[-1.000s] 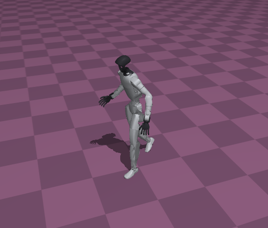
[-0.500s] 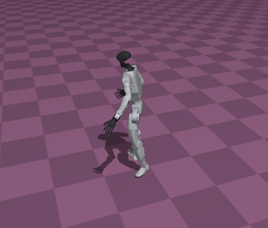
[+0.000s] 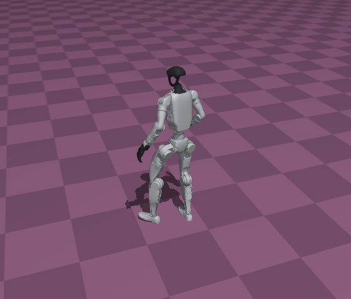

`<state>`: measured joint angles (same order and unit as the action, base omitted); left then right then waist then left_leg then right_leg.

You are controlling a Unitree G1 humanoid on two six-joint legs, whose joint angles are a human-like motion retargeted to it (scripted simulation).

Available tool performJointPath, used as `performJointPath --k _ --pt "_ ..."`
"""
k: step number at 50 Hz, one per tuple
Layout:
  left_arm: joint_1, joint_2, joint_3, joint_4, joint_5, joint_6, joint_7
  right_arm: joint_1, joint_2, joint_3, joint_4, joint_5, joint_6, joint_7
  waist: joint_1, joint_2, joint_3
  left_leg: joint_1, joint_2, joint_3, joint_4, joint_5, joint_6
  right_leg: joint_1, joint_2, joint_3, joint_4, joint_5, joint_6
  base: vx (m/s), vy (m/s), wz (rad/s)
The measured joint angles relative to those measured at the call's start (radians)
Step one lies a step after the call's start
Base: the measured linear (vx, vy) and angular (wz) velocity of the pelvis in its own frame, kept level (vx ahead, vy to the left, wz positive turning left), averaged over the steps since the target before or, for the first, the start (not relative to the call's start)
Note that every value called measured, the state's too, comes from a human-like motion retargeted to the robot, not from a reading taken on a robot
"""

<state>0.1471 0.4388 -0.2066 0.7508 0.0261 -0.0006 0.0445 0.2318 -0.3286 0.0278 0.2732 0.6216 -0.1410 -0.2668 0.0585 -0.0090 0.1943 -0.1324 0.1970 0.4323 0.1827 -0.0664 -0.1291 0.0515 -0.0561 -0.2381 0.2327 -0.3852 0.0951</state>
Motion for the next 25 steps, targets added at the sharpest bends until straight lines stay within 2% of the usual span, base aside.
performJointPath --k 3,6,10,15,20,22,25 --pt "0.012 -0.004 0.021 0.027 -0.011 -0.004 0.024 0.008 0.002 0.004 -0.002 -0.025 0.004 -0.011 0.013 0.019 0.022 -0.004 0.005 0.004 -0.030 0.066 -0.038 0.091 0.040 0.077 -0.074 0.013 -0.025 0.32 -0.04 -1.33" --pt "0.035 0.002 0.041 0.045 -0.030 -0.008 0.048 0.016 0.007 0.015 -0.014 -0.033 0.004 -0.015 0.031 0.027 0.033 -0.002 0.022 0.055 -0.041 0.103 -0.042 0.139 0.064 0.151 -0.074 0.007 -0.029 0.34 -0.03 -1.36" --pt "0.058 0.005 0.069 0.080 -0.056 -0.011 0.083 0.012 0.003 0.030 -0.031 -0.040 0.005 -0.016 0.050 0.037 0.042 -0.004 0.050 0.108 -0.018 0.103 -0.020 0.182 0.082 0.237 -0.054 -0.008 -0.028 0.33 0.01 -1.20" --pt "0.040 0.003 0.082 0.131 -0.112 -0.006 0.133 -0.005 -0.003 0.038 -0.030 -0.029 0.016 -0.021 0.086 0.037 0.061 -0.020 0.014 -0.001 -0.016 0.097 0.027 0.220 0.068 0.323 -0.030 -0.033 -0.013 0.31 0.07 -0.97" --pt "0.037 -0.011 0.089 0.140 -0.153 -0.003 0.151 -0.008 0.009 0.054 -0.006 -0.042 0.029 -0.032 0.144 0.037 0.052 -0.053 -0.010 -0.049 -0.038 0.096 0.027 0.237 0.051 0.383 -0.027 -0.045 -0.022 0.34 0.13 -0.78" --pt "0.041 -0.013 0.089 0.141 -0.148 -0.013 0.148 -0.020 0.018 0.068 0.001 -0.042 0.021 -0.023 0.173 0.021 0.031 -0.103 0.003 -0.034 0.007 0.049 0.047 0.184 0.047 0.390 0.045 -0.062 0.009 0.36 0.14 -0.77" --pt "0.046 -0.020 0.091 0.137 -0.174 -0.018 0.146 -0.063 0.030 0.102 0.017 -0.045 0.022 -0.022 0.196 -0.002 0.007 -0.119 0.000 -0.015 -0.002 0.037 0.065 0.165 0.033 0.400 0.051 -0.066 0.007 0.38 0.17 -0.52"
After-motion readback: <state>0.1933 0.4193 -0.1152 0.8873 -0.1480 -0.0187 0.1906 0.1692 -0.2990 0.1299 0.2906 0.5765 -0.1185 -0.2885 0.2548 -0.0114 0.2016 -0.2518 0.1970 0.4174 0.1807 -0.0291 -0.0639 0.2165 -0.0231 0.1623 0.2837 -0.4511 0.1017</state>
